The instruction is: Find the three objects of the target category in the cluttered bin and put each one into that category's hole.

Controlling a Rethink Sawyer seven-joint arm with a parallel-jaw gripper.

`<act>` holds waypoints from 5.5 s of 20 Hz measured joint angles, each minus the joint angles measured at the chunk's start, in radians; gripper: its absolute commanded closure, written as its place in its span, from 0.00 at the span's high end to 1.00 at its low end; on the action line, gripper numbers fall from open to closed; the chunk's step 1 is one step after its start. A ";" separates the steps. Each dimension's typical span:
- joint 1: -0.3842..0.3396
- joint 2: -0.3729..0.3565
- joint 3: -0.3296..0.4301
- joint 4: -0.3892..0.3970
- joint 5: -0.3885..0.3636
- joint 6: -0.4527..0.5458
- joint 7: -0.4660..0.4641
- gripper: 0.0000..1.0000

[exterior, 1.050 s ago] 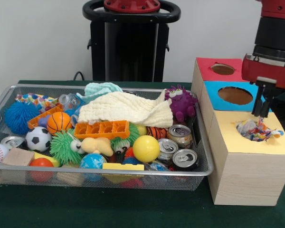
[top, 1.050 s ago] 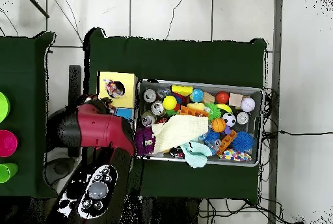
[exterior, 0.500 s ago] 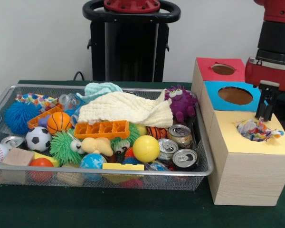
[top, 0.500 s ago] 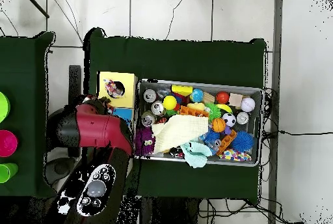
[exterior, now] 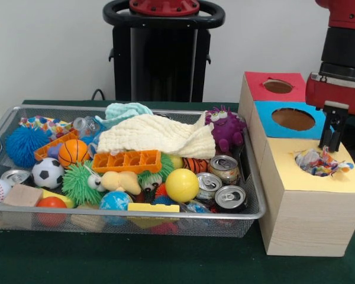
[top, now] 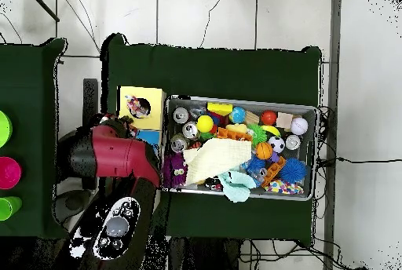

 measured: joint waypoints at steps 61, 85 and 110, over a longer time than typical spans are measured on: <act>-0.066 0.200 -0.046 -0.235 0.003 0.115 0.000 0.00; -0.114 0.074 -0.032 -0.327 -0.001 0.403 0.000 0.00; -0.096 0.035 -0.029 -0.239 -0.013 0.400 0.000 0.00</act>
